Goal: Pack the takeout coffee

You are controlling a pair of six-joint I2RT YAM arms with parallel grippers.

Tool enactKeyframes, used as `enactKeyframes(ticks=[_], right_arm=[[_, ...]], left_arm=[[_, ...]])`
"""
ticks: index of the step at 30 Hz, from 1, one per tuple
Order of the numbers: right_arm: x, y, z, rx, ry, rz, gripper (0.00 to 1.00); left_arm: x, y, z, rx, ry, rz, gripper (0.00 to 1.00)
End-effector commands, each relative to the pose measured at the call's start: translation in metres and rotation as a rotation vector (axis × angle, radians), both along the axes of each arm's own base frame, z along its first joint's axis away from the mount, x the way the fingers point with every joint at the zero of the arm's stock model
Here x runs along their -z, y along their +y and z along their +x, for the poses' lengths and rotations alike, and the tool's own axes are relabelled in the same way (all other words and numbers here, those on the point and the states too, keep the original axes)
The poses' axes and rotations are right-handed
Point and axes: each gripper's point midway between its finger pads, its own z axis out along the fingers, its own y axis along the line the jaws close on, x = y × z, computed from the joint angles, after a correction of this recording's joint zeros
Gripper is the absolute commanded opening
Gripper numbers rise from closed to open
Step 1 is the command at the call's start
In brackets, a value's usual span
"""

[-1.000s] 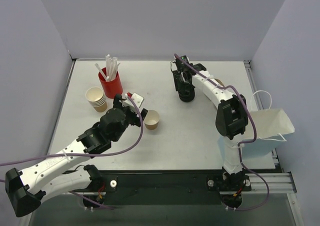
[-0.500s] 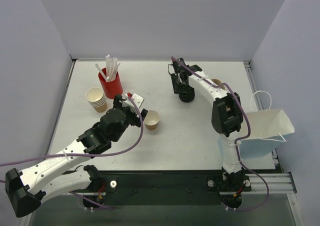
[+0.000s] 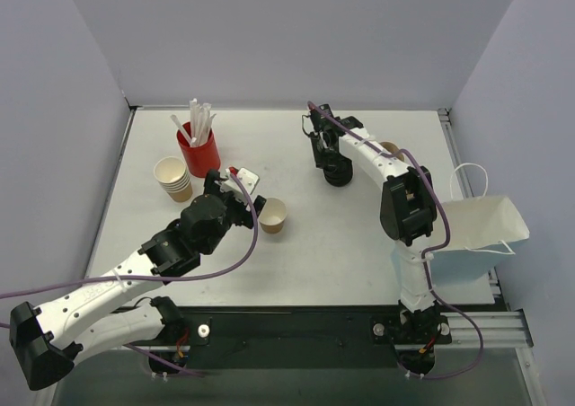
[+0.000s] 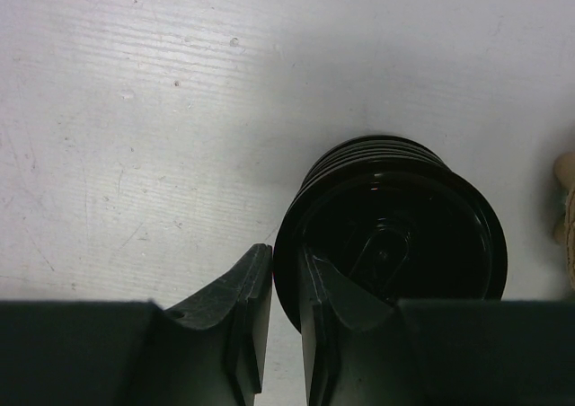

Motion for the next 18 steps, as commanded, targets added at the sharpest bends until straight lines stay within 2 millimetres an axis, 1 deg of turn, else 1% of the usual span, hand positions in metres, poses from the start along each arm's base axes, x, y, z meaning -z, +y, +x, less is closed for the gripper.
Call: enactKeyframes(ticks=[1,3,5,12,16,18], right_arm=[[-0.027,-0.001,0.003,-0.003,-0.041,-0.009,0.2],[-0.032,-0.001,0.002,-0.013,-0.047,-0.004,0.14],[-0.035,-0.001,0.003,-0.014,-0.054,-0.002,0.13],[-0.038,-0.001,0.002,-0.01,-0.055,0.001,0.09],[-0.045,0.001,0.001,-0.008,-0.066,0.022,0.08],[-0.048,0.001,0.002,0.005,-0.072,0.031,0.09]], left_arm=[[-0.021,-0.003,0.002,0.011,-0.045,-0.04,0.91],[-0.02,-0.003,0.002,0.011,-0.044,-0.039,0.91],[-0.02,-0.003,0.002,0.011,-0.044,-0.039,0.91],[-0.022,-0.002,0.001,0.013,-0.05,-0.042,0.91],[-0.023,-0.002,0.001,0.014,-0.052,-0.046,0.91],[-0.024,-0.001,0.0,0.015,-0.054,-0.046,0.91]])
